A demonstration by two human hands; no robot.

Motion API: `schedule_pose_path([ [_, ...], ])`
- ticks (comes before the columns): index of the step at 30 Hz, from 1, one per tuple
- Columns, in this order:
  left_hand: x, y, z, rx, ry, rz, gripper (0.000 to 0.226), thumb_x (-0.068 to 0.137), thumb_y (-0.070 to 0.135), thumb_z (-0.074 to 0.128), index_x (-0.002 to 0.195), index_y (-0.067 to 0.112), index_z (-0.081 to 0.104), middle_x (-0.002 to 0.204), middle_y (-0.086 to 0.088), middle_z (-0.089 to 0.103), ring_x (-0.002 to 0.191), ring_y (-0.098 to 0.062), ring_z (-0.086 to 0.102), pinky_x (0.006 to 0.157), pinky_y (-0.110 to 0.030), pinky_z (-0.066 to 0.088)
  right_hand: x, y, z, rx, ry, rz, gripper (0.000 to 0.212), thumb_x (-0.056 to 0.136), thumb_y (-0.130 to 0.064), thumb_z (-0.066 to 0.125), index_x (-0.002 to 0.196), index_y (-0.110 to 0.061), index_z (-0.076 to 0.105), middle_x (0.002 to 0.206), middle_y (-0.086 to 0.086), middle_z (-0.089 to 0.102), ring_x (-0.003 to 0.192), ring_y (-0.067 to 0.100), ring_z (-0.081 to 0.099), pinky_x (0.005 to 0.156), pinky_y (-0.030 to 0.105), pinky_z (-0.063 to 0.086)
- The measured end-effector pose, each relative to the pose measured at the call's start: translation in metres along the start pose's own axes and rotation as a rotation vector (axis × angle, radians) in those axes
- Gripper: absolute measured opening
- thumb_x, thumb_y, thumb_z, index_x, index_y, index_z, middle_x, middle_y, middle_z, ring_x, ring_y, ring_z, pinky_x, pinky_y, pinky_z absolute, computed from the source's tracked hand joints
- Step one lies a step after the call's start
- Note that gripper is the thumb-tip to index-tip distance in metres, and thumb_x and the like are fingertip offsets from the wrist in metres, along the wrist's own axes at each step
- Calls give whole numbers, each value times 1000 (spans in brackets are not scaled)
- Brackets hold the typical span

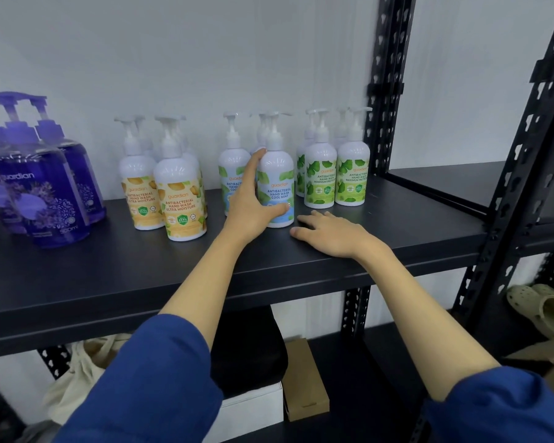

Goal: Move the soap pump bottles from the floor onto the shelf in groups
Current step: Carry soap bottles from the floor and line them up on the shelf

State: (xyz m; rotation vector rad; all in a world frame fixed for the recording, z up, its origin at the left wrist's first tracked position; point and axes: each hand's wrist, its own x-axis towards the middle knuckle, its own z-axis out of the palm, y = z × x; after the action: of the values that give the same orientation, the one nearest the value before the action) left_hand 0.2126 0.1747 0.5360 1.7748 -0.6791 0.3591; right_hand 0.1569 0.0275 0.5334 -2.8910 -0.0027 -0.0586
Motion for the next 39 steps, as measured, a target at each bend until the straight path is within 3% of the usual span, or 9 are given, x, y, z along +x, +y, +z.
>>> schedule_pose_path([
  [3, -3, 0, -2, 154, -1, -17, 95, 78, 6, 73, 149, 31, 14, 147, 0, 39, 125, -13, 46, 87, -6, 42, 1, 1, 1, -2, 4, 3, 55, 97, -55, 27, 146, -30, 30, 156, 3, 23, 142, 27, 22, 106, 44, 27],
  [5, -7, 5, -7, 308, -21, -75, 96, 79, 14, 72, 151, 28, 11, 144, -3, 43, 126, -19, 47, 100, -27, 43, 1, 0, 0, 2, -2, 5, 55, 97, -55, 27, 145, -30, 32, 154, 4, 27, 140, 27, 26, 105, 45, 29],
  [7, -13, 16, -13, 457, -36, -119, 86, 80, 19, 69, 149, 24, 18, 138, -6, 49, 122, -26, 50, 100, -38, 43, -2, -2, -1, 8, 15, 13, 53, 96, -54, 29, 141, -28, 39, 148, 5, 37, 135, 28, 35, 101, 44, 34],
  [12, -32, 49, -38, 891, -61, -84, 34, 87, 25, 56, 118, 11, 58, 114, -14, 63, 103, -32, 59, 83, -38, 49, -24, -19, -7, -113, 247, 11, 35, 93, -37, 46, 121, -18, 58, 119, 7, 60, 106, 28, 56, 74, 32, 38],
  [16, -59, 63, -68, 1027, -10, -105, 28, 90, 24, 49, 111, 9, 61, 109, -13, 62, 99, -33, 58, 75, -36, 48, -42, -48, -15, -89, 389, -65, 28, 90, -29, 50, 108, -11, 63, 106, 10, 64, 89, 30, 57, 66, 30, 38],
  [19, -86, 75, -94, 1125, 51, -123, 30, 93, 24, 45, 115, 11, 60, 115, -14, 59, 103, -35, 56, 73, -34, 41, -54, -80, -17, -11, 455, -158, 26, 89, -27, 51, 102, -9, 66, 102, 13, 64, 91, 32, 58, 66, 30, 40],
  [29, -219, 99, -225, 1389, 232, -391, 29, 91, 20, 47, 114, 9, 60, 114, -17, 59, 102, -39, 57, 78, -40, 45, -106, -231, 34, 219, 466, -632, 24, 89, -25, 50, 96, -10, 68, 91, 10, 62, 82, 28, 53, 63, 30, 31],
  [36, -342, 74, -312, 1417, 359, -617, 29, 92, 20, 45, 113, 7, 60, 109, -13, 60, 96, -35, 57, 68, -35, 40, -149, -336, 131, 319, 313, -857, 25, 89, -23, 49, 97, -13, 70, 95, 7, 70, 89, 28, 61, 64, 27, 33],
  [39, -401, 49, -336, 1378, 424, -723, 30, 93, 20, 44, 116, 9, 61, 111, -12, 60, 100, -34, 56, 68, -33, 37, -164, -370, 182, 324, 206, -952, 27, 92, -22, 46, 97, -11, 69, 97, 6, 69, 89, 26, 61, 63, 30, 42],
])
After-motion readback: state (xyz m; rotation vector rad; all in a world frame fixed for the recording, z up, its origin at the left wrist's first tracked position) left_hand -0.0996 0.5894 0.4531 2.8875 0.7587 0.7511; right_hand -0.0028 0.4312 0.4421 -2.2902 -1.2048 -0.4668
